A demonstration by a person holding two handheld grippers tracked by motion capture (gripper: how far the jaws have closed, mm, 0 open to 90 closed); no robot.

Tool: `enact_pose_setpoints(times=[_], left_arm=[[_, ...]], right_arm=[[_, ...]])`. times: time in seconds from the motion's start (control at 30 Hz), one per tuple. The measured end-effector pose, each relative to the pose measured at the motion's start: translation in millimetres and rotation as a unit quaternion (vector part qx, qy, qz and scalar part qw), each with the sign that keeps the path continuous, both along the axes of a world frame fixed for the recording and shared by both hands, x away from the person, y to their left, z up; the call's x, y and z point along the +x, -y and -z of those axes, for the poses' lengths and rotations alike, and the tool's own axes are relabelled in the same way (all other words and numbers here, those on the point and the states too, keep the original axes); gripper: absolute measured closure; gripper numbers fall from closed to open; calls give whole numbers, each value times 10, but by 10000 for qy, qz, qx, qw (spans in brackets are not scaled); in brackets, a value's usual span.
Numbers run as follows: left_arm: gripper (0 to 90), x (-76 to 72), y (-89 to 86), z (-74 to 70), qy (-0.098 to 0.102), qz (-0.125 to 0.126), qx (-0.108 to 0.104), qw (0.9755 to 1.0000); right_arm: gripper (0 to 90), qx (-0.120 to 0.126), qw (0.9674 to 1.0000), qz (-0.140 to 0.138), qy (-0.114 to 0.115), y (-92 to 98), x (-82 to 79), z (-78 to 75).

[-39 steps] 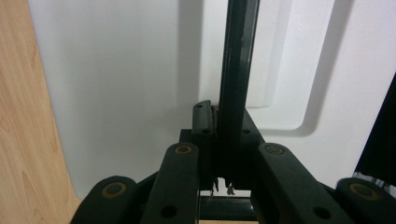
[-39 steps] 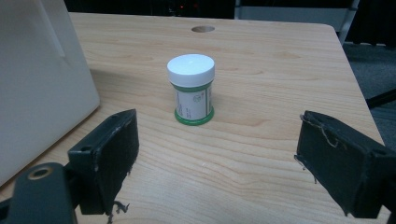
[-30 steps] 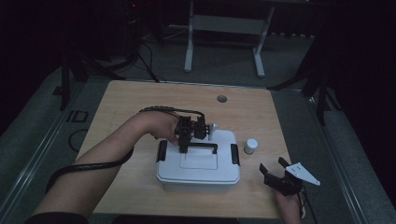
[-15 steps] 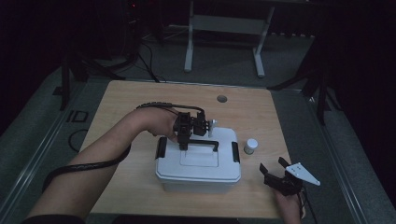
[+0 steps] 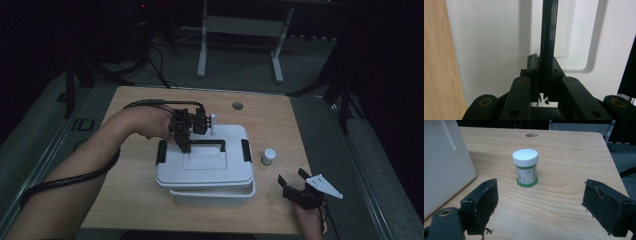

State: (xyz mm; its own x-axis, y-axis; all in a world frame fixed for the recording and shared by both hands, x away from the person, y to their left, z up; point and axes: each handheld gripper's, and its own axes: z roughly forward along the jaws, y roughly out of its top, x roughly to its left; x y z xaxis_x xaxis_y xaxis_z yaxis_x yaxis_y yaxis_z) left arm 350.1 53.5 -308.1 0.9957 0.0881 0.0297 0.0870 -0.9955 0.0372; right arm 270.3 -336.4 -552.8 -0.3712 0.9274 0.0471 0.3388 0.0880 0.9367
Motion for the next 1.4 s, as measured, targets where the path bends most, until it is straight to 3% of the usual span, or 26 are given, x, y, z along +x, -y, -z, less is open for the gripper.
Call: enact_pose_setpoints(times=[0.1, 0.23, 0.5, 0.7, 0.73, 0.8, 0.93, 1.1, 1.27, 1.3, 1.33, 1.4], left_arm=[[833, 1, -198, 4, 51, -204, 77, 9997], [833, -5, -326, 28, 40, -326, 118, 9994], [833, -69, -736, 8, 96, -647, 3, 9979], [833, -128, -1144, 58, 66, -1007, -39, 9949], [833, -128, -1144, 58, 66, -1007, -39, 9949], [833, -144, -1344, 71, 58, -1227, -83, 9924], [833, -170, -1533, 100, 71, -1439, -65, 9895], [833, -230, -1918, 180, 15, -1894, -140, 9818], [833, -242, -2154, 266, 11, -2213, -72, 9752], [833, -242, -2154, 266, 11, -2213, -72, 9752], [832, -242, -2227, 312, 14, -2304, -57, 9731], [832, -246, -2281, 372, -25, -2350, -57, 9720]], right_arm=[[126, 1, 10000, -10, -7, 0, 1, 0], [126, -5, 10000, -7, -12, 0, 0, 0], [126, -24, 10000, 18, -10, -6, 1, 0], [126, -44, 10000, 36, -26, -11, 2, -1], [126, -44, 10000, 36, -26, -11, 2, -1], [127, -42, 10000, 32, -47, -12, 2, -1], [127, -84, 10000, 35, -42, -21, 3, 0], [127, -100, 9999, 49, -48, -25, 4, -1], [127, -108, 9999, 72, -56, -26, 6, -1], [127, -108, 9999, 72, -56, -26, 6, -1], [126, -111, 9999, 80, -64, -27, 6, -1], [127, -126, 9999, 76, -62, -29, 6, -1]])
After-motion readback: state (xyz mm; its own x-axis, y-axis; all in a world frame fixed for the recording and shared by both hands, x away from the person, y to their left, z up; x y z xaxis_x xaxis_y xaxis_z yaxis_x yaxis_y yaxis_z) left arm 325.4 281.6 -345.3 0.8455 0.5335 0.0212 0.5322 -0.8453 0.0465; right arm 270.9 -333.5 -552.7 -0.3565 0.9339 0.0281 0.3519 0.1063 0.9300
